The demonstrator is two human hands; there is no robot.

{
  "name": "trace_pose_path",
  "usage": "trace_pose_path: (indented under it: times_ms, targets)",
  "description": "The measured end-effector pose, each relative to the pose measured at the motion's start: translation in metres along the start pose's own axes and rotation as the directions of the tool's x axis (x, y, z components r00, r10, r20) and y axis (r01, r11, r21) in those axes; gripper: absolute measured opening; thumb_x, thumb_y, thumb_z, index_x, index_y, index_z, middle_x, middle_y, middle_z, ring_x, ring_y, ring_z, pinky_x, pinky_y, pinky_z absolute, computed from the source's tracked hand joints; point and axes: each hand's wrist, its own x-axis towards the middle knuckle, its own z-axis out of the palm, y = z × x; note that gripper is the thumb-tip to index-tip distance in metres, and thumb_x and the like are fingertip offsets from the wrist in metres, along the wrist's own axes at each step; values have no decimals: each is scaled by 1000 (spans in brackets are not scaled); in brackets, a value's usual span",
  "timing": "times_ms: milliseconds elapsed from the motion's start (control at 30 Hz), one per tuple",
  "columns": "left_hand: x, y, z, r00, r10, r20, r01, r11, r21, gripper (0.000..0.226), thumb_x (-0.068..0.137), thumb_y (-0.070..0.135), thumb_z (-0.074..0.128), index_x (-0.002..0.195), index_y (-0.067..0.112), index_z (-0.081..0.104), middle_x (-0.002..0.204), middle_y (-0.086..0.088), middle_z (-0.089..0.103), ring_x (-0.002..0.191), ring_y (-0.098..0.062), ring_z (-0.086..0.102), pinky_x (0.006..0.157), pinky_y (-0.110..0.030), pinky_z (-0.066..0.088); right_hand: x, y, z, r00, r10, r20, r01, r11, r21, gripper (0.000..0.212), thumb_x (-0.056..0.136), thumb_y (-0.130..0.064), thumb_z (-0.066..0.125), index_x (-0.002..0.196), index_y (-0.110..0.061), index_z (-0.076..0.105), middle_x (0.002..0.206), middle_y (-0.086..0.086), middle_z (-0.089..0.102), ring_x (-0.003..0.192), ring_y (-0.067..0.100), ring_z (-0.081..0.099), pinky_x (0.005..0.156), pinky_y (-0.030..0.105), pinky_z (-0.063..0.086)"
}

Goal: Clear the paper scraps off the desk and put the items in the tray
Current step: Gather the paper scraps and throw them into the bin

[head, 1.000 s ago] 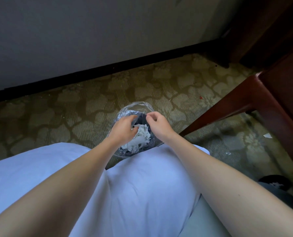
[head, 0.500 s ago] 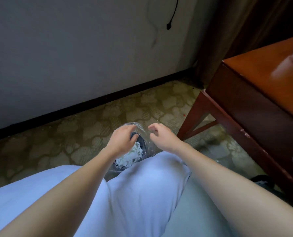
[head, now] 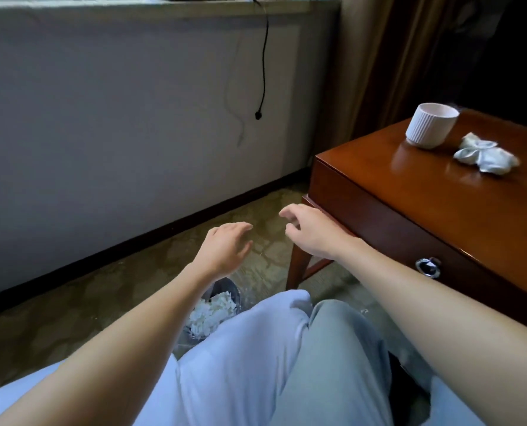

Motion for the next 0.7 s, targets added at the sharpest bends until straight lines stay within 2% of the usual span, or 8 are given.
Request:
trace_pose_path:
  times_ms: [100, 267, 433, 533, 700]
  targets:
    - [13, 27, -22, 998, 43, -51, -42, 999, 2, 43, 99, 35, 47, 140, 24, 48, 146, 5, 49, 137, -16, 41, 111, -36, 28, -14, 1, -34, 995, -1, -104, -2, 999, -34, 37, 98, -22, 48, 135, -24, 53, 137, -2, 57, 122, 17, 56, 101, 38, 50]
    - [25, 81, -56, 976, 165, -142, -168, 986, -7, 42, 100, 33, 46, 140, 24, 49, 147, 5, 49, 138, -17, 38, 114, -39, 28, -41, 10, -78, 973, 27, -231, -42, 997, -60, 34, 99, -25, 51, 133, -27, 54, 136, -4, 58, 120, 16, 58, 98, 33, 52]
    - [32, 118, -67, 960, 220, -172, -227, 974, -25, 41, 100, 33, 47, 139, 23, 51, 146, 3, 49, 139, -19, 38, 113, -38, 28, -70, 26, -110, 964, 61, -260, -98, 986, -133, 33, 99, -24, 49, 132, -27, 54, 134, -4, 59, 117, 16, 58, 95, 31, 51]
    - [38, 141, -64, 957, 243, -160, -248, 969, -13, 41, 99, 35, 48, 139, 25, 50, 147, 4, 47, 140, -18, 35, 114, -39, 27, -83, 35, -125, 955, 98, -281, -158, 968, -197, 33, 99, -25, 48, 132, -26, 53, 135, -3, 58, 118, 19, 58, 88, 28, 45]
    - [52, 197, -56, 919, 342, -197, -351, 936, -12, 41, 99, 33, 46, 138, 24, 50, 150, 3, 44, 142, -18, 31, 116, -39, 24, -96, 57, -148, 927, 170, -335, -251, 944, -215, 34, 98, -26, 48, 131, -27, 54, 134, -3, 58, 118, 19, 57, 91, 34, 46]
